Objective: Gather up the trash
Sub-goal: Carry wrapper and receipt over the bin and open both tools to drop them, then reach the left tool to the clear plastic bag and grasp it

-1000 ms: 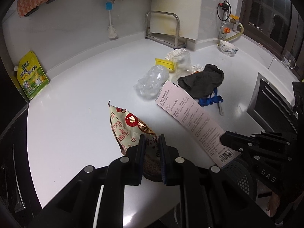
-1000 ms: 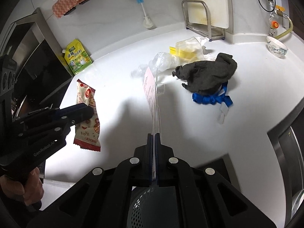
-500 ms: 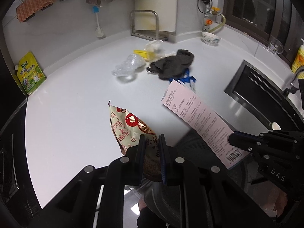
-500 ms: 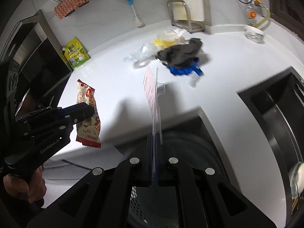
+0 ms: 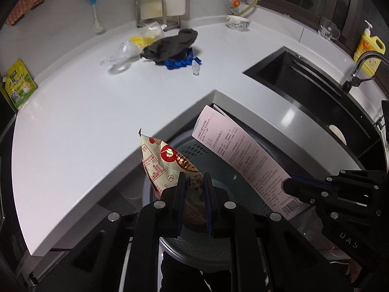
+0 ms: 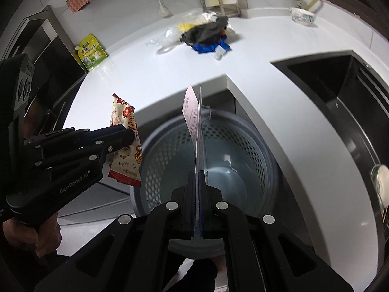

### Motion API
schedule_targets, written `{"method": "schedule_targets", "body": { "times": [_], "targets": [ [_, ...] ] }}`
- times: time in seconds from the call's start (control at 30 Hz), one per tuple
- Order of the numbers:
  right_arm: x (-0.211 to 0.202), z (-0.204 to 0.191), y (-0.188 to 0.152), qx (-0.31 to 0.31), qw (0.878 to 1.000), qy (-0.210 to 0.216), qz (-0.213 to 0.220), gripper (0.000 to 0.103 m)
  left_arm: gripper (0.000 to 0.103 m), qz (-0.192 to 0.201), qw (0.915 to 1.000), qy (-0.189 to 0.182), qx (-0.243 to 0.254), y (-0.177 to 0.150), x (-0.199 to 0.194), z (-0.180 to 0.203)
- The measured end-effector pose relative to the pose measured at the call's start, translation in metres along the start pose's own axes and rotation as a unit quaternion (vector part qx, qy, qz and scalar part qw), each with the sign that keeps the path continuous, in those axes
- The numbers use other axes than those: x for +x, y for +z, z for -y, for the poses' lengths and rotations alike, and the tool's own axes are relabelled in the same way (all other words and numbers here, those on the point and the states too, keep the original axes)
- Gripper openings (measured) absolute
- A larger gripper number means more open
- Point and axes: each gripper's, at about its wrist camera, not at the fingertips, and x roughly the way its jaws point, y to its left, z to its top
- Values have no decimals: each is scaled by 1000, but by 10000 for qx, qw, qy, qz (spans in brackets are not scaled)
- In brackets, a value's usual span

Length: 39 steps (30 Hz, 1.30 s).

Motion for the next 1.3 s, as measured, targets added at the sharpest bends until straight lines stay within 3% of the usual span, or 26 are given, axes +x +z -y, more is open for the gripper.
{"method": "schedule_targets", "body": {
  "times": [0.43, 0.9, 1.03, 1.13, 1.3],
  "targets": [
    [36, 20, -21, 222, 9993, -84, -299, 2, 15, -466, 9988, 116, 0, -28, 47, 8],
    [63, 31, -26, 410, 9974, -57, -595, 2, 20, -771, 9967, 166, -187, -30, 80, 3],
    [63, 32, -23, 478, 9971, 11, -599, 6, 34, -777, 9964, 233, -262, -30, 80, -2],
    [57, 33, -21, 486, 9977, 30, -469, 27, 61, -703, 9963, 323, -365, -30, 76, -7],
    [50, 32, -18, 434, 9986, 23, -289, 39, 63, -618, 9962, 408, -457, -27, 67, -14]
  ]
}}
